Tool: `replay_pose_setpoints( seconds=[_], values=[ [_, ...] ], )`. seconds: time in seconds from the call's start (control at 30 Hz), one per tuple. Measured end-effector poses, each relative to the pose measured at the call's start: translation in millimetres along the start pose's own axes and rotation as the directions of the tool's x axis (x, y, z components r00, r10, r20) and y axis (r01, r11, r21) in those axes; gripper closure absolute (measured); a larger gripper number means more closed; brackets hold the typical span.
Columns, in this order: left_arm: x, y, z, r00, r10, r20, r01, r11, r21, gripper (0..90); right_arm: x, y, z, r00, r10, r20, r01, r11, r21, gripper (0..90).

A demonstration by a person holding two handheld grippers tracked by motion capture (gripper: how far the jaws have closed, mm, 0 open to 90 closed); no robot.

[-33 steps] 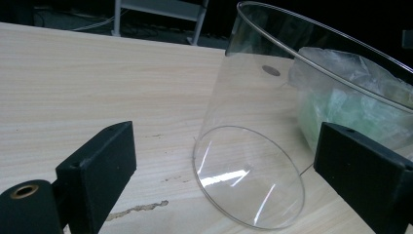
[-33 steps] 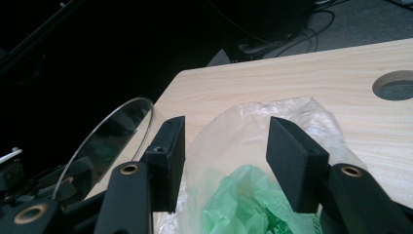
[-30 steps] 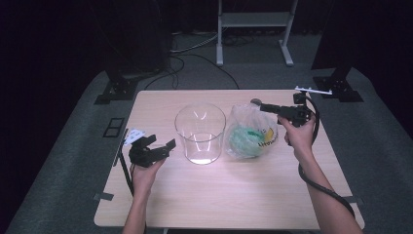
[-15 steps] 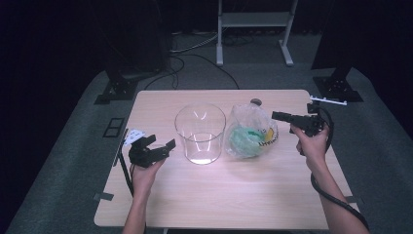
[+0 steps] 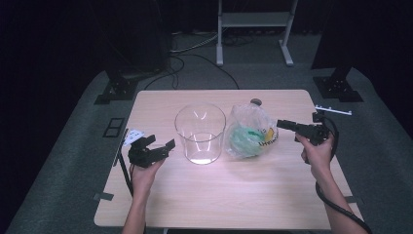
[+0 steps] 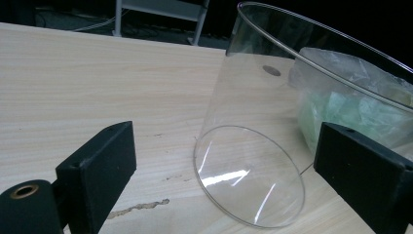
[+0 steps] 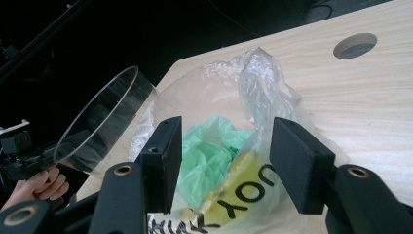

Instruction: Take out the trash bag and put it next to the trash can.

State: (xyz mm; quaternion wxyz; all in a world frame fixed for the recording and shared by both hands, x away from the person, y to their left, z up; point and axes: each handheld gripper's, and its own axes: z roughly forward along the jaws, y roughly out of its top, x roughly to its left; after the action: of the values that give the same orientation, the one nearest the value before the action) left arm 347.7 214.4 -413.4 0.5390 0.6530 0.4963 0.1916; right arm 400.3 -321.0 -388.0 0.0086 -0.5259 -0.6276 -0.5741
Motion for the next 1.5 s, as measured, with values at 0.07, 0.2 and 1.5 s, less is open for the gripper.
replay_pose_setpoints(
  seconds=[0.07, 0.2, 1.5],
  values=[
    [0.1, -0.2, 0.2, 1.0, 0.0, 0.001, 0.0, 1.0, 0.003, 7.2, -1.3, -2.5, -1.8, 1.0, -0.002, 0.005, 0.002, 1.0, 0.002, 45.3],
    [-0.3, -0.4, 0.2, 1.0, 0.001, 0.001, -0.001, 1.0, 0.004, 7.2, -4.6, -7.5, -5.3, 1.0, -0.002, 0.009, 0.002, 1.0, -0.002, 45.2],
    [0.0, -1.9, 0.9, 1.0, -0.004, 0.003, 0.004, 1.0, 0.008, 7.2, -23.7, -71.1, -29.9, 0.9963, -0.037, 0.078, 0.037, 0.9993, 0.01, 42.9]
  ],
)
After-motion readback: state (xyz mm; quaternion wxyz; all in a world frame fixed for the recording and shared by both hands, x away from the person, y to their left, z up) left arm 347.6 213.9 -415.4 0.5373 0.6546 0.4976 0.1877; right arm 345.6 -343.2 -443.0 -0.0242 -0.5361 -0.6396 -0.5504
